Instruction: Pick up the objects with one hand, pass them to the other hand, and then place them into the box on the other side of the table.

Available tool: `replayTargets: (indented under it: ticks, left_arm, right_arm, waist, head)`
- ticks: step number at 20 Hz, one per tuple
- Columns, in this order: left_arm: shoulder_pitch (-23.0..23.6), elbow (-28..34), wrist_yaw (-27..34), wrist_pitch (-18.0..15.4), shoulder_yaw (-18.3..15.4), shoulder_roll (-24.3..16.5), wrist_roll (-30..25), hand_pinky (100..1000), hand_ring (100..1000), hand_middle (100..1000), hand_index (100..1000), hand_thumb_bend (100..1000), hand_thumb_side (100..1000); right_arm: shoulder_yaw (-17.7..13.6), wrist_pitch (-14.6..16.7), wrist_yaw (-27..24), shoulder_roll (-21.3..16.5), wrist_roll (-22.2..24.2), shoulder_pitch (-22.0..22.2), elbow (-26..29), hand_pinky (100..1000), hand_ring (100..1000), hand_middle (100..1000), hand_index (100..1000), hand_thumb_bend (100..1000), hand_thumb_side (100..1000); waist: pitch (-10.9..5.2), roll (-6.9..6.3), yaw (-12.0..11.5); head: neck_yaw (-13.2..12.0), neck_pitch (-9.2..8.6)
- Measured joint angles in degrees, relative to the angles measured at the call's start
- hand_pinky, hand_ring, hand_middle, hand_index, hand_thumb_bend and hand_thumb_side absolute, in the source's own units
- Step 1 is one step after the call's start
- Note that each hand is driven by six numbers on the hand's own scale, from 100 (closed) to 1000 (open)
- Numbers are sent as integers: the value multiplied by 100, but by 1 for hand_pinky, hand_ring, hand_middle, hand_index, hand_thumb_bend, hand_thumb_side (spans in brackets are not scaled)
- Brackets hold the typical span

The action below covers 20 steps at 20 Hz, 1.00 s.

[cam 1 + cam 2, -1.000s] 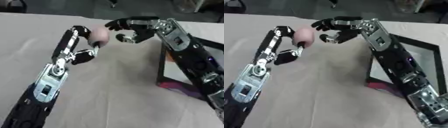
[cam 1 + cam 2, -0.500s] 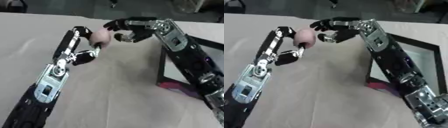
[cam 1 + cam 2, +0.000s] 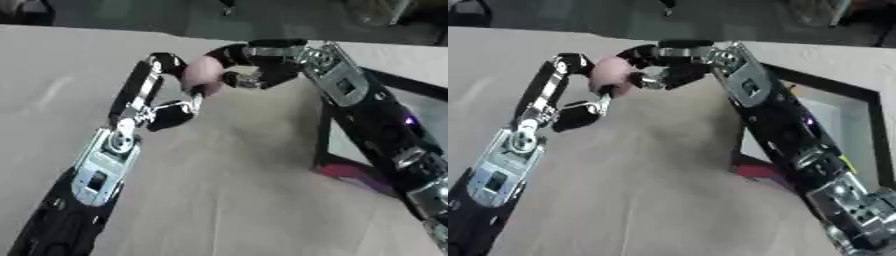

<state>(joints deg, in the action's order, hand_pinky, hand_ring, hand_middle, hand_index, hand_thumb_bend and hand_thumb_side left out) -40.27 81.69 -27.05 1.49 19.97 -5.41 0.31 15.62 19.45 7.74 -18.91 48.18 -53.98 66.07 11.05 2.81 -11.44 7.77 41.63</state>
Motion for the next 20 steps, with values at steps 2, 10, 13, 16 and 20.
replayTargets:
  ticks: [2,10,13,16,20]
  left_arm:
    - [-1,0,0,0,0,1,0,790,579,484,502,100,100]
    - [-2,0,7,-27,3,46,-15,792,580,484,503,100,100]
    - [-2,0,24,-53,5,46,-27,793,580,484,503,100,100]
    - [-2,0,55,-87,32,46,-46,794,580,484,503,100,100]
    - [-2,-1,125,-145,40,48,-73,795,580,484,505,100,100]
  right_arm:
    - [19,0,-9,1,0,0,1,1000,1000,1000,1000,100,748]
    - [75,-2,-31,37,2,0,2,1000,1000,986,1000,100,732]
    - [76,-18,-46,50,18,0,-1,1000,1000,941,961,100,672]
    - [73,-65,-74,55,65,1,-7,1000,1000,874,899,100,619]
    - [53,-153,-184,56,153,1,-22,1000,1000,792,817,100,544]
  waist:
    - [0,0,-1]
    - [0,0,-4]
    - [0,0,-6]
    - [0,0,-6]
    - [0,0,-1]
  head:
    - [0,0]
    - [0,0]
    - [1,0]
    - [1,0]
    - [4,0]
